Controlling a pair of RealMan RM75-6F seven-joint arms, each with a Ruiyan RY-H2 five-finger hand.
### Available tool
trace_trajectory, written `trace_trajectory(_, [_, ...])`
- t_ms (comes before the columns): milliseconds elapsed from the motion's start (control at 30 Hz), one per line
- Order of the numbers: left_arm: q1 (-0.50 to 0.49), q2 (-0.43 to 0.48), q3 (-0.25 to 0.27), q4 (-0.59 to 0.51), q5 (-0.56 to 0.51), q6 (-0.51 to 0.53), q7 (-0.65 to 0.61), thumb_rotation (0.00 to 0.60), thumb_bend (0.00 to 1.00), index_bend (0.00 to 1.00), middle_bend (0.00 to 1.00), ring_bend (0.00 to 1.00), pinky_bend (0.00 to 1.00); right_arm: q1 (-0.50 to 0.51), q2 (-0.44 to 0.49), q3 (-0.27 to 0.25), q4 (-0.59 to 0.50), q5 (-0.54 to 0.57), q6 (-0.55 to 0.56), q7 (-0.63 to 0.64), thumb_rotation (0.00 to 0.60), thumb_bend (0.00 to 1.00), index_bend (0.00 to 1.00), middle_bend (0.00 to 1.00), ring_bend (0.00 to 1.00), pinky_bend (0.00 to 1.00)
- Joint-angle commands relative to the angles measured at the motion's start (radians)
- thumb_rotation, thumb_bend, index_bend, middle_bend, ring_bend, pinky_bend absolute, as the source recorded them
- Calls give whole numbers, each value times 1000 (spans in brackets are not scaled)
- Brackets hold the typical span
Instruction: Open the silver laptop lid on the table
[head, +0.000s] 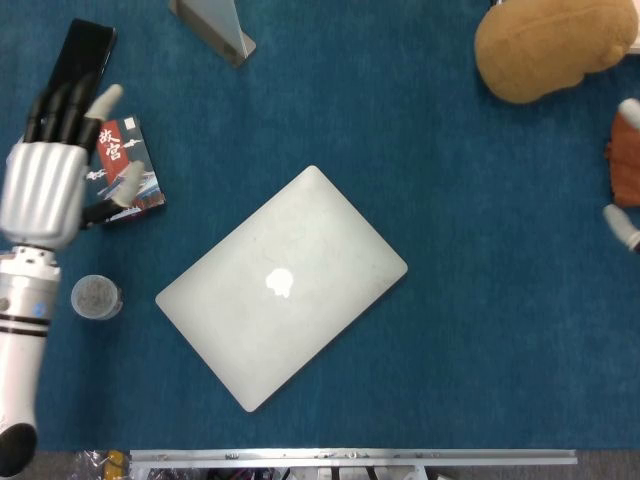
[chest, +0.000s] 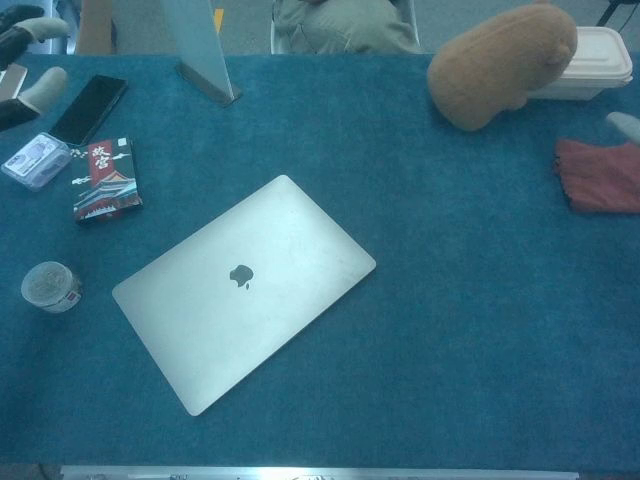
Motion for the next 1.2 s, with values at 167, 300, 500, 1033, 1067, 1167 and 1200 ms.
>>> trace_trajectory(167, [65,41,11,2,17,36,-21,37,307,70,0,0,0,59,-38,-20,-17,-48,-58,-19,511,271,0,109,0,32])
trace_trajectory(300, [95,54,16,2,28,41,-30,52,307,73,0,0,0,95,-64,-38,-33,-78,-100,-26,512,259,0,109,0,32])
trace_trajectory(500, [127,73,11,-1,45,56,-35,80,307,74,0,0,0,148,-105,-73,-40,-132,-166,-33,510,222,0,109,0,32])
trace_trajectory(1033, [186,131,-18,-12,74,75,-34,83,307,77,0,0,0,332,-301,-104,-33,-203,-384,-135,512,156,0,109,0,32])
trace_trajectory(1067, [188,137,-19,-12,74,74,-36,85,307,76,0,0,0,341,-314,-103,-31,-202,-395,-145,511,147,0,109,0,32])
trace_trajectory(1167, [195,153,-22,-14,75,64,-43,87,307,76,0,0,0,365,-357,-101,-24,-186,-428,-171,511,128,0,109,0,32])
trace_trajectory(1200, [197,157,-22,-13,75,60,-46,86,307,77,0,0,0,371,-370,-101,-21,-180,-437,-178,510,123,0,109,0,32])
